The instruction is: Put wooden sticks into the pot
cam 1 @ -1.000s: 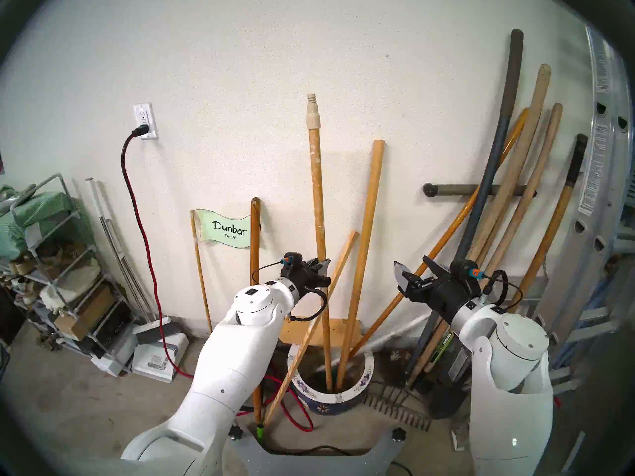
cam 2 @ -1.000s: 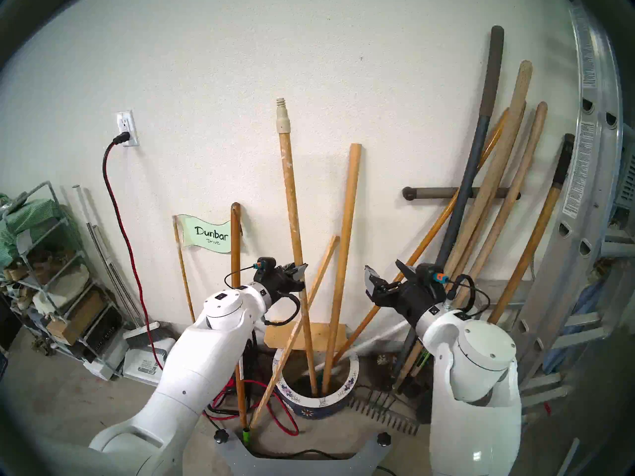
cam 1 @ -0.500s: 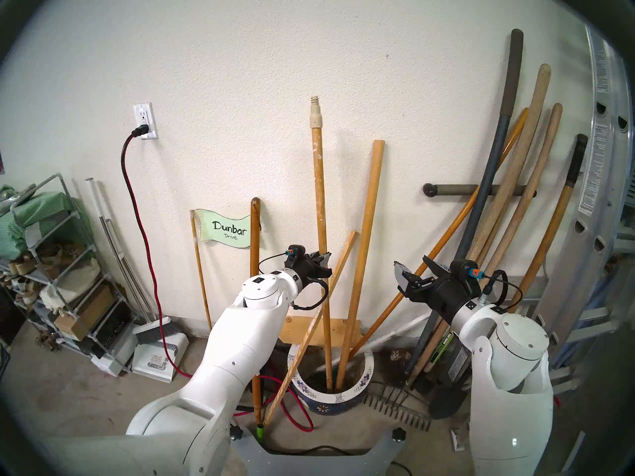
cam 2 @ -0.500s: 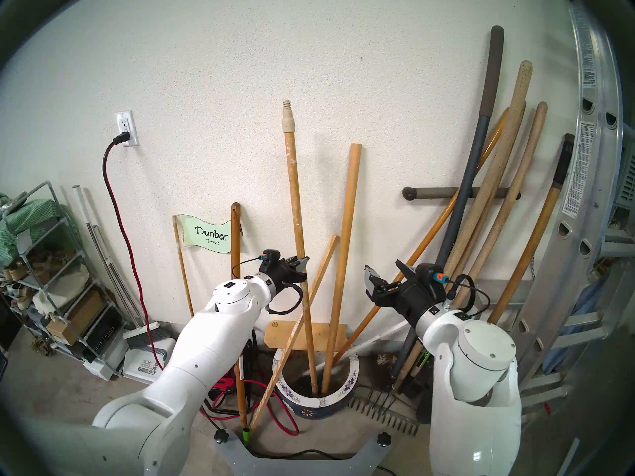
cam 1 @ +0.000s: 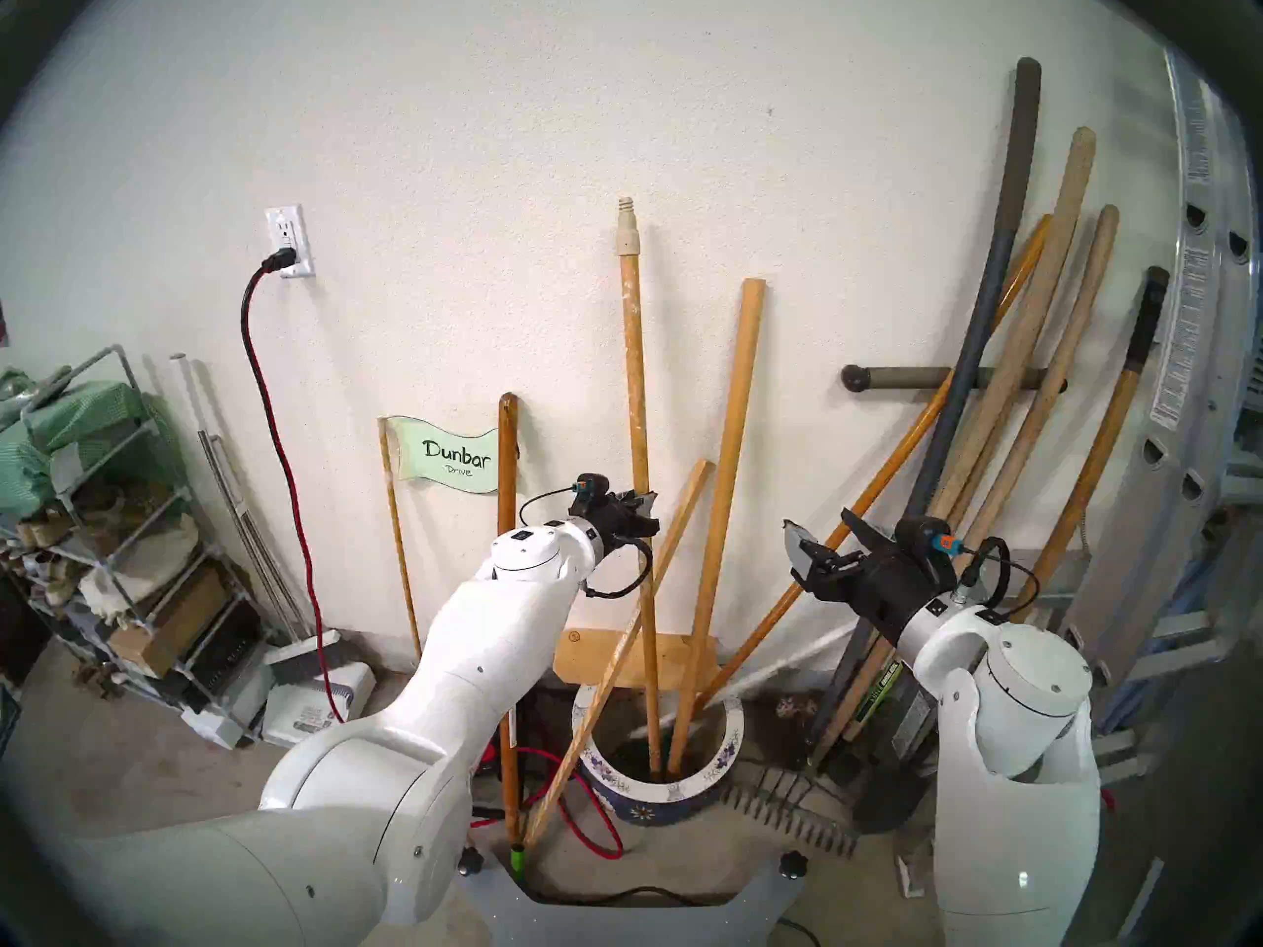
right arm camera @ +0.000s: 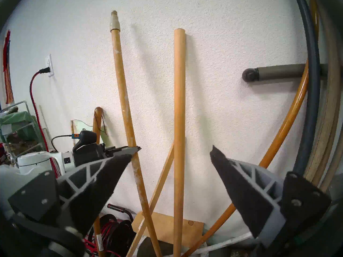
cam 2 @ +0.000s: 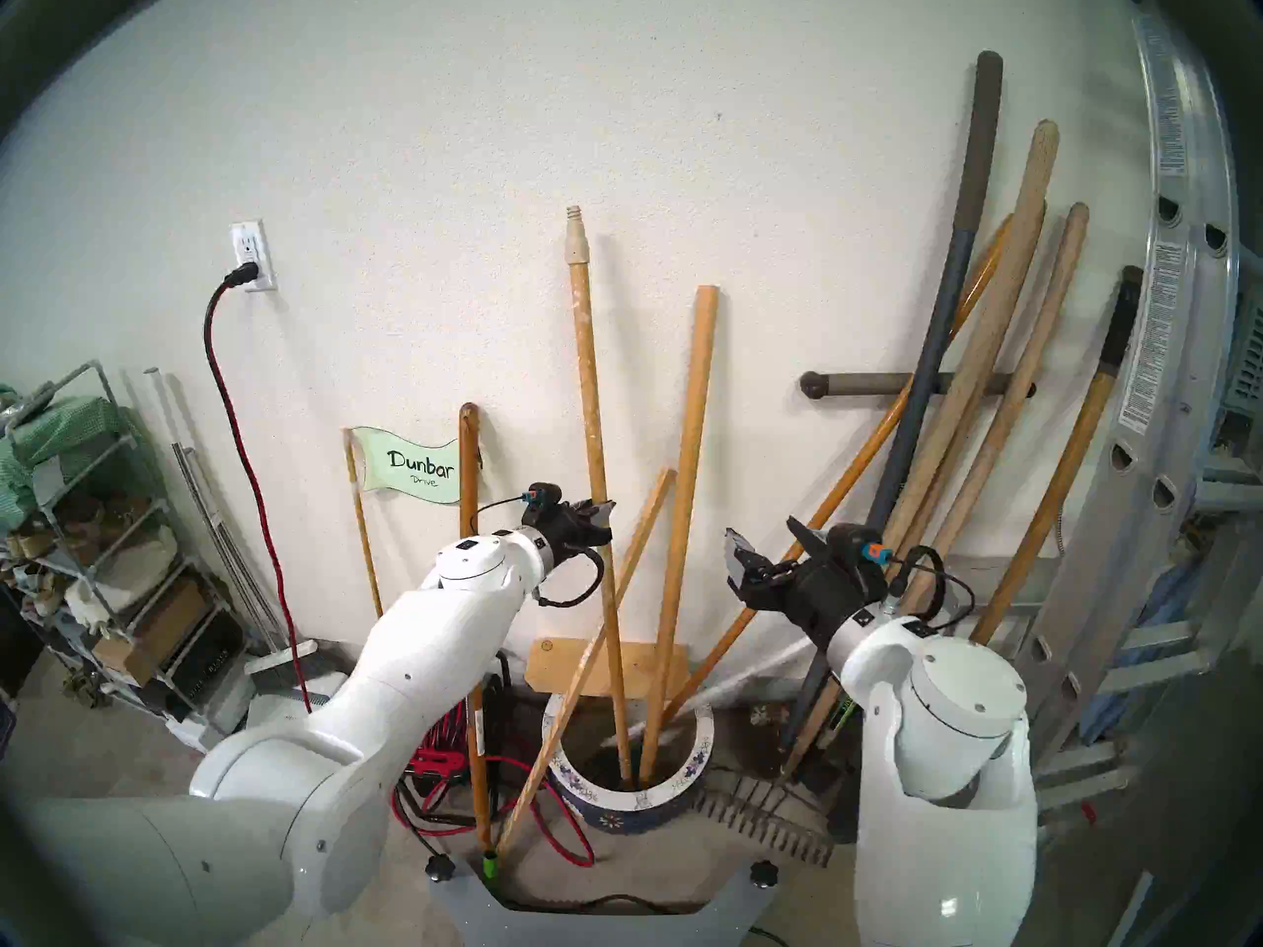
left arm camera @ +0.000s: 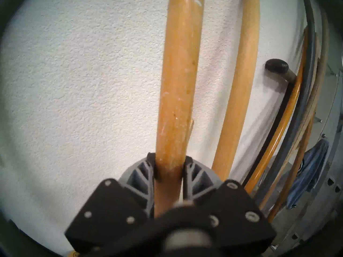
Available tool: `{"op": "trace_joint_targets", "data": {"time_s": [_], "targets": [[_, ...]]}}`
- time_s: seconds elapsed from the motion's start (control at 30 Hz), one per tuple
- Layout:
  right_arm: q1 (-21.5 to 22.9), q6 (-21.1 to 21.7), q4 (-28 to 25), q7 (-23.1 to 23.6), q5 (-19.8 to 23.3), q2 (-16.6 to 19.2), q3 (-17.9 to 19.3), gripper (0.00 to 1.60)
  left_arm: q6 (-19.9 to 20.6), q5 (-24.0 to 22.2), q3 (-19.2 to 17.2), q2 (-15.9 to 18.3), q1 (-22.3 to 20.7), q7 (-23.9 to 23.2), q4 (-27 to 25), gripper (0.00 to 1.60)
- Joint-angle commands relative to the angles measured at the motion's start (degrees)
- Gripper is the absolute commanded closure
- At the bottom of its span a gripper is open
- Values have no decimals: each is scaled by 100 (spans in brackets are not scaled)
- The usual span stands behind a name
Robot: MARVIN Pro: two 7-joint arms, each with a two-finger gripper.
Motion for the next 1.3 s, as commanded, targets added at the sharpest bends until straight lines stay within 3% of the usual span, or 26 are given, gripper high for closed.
{"op": "trace_joint_targets", "data": {"time_s": [0.0,0.83,1.13,1.27], "targets": [[1,14,-6,4,-8,14,1,0,-190,11,75,-182,-374,-128,659,160],[1,14,-6,4,-8,15,1,0,-893,18,147,-644,-1778,-235,2982,160],[1,14,-6,4,-8,15,1,0,-1055,-2,139,-715,-1946,-273,3308,160],[1,15,-6,4,-8,15,1,0,-1138,-13,141,-721,-1942,-329,3310,134]]}}
